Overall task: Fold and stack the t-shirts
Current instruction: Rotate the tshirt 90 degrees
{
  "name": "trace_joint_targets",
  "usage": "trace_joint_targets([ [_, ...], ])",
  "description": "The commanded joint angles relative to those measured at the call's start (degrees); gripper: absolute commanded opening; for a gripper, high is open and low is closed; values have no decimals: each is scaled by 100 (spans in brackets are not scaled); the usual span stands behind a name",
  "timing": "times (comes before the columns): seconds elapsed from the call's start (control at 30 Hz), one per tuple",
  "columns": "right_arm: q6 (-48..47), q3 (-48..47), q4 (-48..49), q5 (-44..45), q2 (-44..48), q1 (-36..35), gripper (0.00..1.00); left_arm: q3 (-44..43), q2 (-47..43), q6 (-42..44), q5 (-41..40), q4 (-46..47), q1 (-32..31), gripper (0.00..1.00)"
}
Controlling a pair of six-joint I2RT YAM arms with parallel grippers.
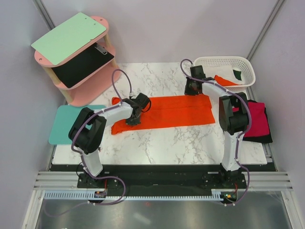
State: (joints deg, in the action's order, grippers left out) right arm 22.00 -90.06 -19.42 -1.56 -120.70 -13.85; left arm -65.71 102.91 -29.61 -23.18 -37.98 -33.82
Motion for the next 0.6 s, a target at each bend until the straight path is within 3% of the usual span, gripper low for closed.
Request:
trace_joint_targets([
  [0.0, -187, -205, -510, 455, 82, -57, 0, -381, 308, -300, 50, 36, 42, 2],
  [0.57, -337, -205, -1476, 1368, -261, -303, 0, -855, 598, -107, -117, -228, 473, 2],
])
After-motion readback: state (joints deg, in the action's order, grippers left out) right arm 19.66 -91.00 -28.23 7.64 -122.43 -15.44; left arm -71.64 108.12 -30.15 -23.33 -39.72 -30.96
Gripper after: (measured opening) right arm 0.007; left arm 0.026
